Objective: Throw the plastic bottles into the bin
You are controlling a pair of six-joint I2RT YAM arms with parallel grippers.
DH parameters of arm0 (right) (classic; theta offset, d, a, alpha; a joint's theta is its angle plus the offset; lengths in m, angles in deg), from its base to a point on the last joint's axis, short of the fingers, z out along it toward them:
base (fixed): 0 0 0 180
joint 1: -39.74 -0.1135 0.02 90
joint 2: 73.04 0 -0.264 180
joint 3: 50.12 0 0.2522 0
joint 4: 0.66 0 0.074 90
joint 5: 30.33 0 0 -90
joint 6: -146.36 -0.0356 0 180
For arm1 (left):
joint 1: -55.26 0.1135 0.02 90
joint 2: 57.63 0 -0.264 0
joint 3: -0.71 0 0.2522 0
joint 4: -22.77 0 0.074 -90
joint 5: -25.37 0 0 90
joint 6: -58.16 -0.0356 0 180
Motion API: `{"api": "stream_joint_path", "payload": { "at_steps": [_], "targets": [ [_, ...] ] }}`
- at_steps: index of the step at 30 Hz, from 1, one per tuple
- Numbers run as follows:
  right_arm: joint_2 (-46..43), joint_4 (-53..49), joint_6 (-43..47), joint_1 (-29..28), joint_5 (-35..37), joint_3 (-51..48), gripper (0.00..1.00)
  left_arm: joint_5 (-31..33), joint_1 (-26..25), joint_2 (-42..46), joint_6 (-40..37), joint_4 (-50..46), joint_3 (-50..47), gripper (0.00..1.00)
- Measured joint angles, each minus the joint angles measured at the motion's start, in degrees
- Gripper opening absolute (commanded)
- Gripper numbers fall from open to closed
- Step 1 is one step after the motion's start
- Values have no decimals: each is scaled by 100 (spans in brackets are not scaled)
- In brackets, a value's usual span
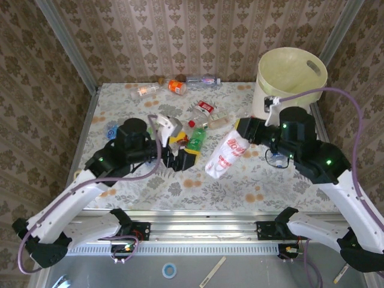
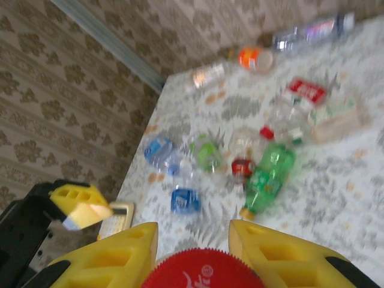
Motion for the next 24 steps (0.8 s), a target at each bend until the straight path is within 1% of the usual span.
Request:
{"api": "stream_joint_path", "payload": {
  "at_steps": [3, 7, 10, 12, 15, 18, 24],
  "targets": [
    [264, -83, 544, 0, 442, 833, 0, 328, 74, 278, 24, 42, 0, 100],
    [446, 81, 1384, 0, 1139, 1620, 0, 719, 151, 461, 46, 13, 0, 100],
    [575, 400, 2122, 2, 1816, 2146, 0, 955, 221, 520, 68, -9, 0, 100],
    [636, 866, 2680, 11, 2149, 2380, 0, 1075, 260, 555, 92, -28, -17, 100],
    [647, 1648, 3504, 11, 2339, 2411, 0, 1202, 326, 577, 107, -55, -26, 100],
    [780, 2260, 4210, 11, 2382, 2566, 0, 1298, 393, 595, 131, -70, -28, 100],
    [1285, 2900, 5101, 96, 2361, 3145, 0, 1386, 531, 627, 153, -72, -28, 100]
  ]
}}
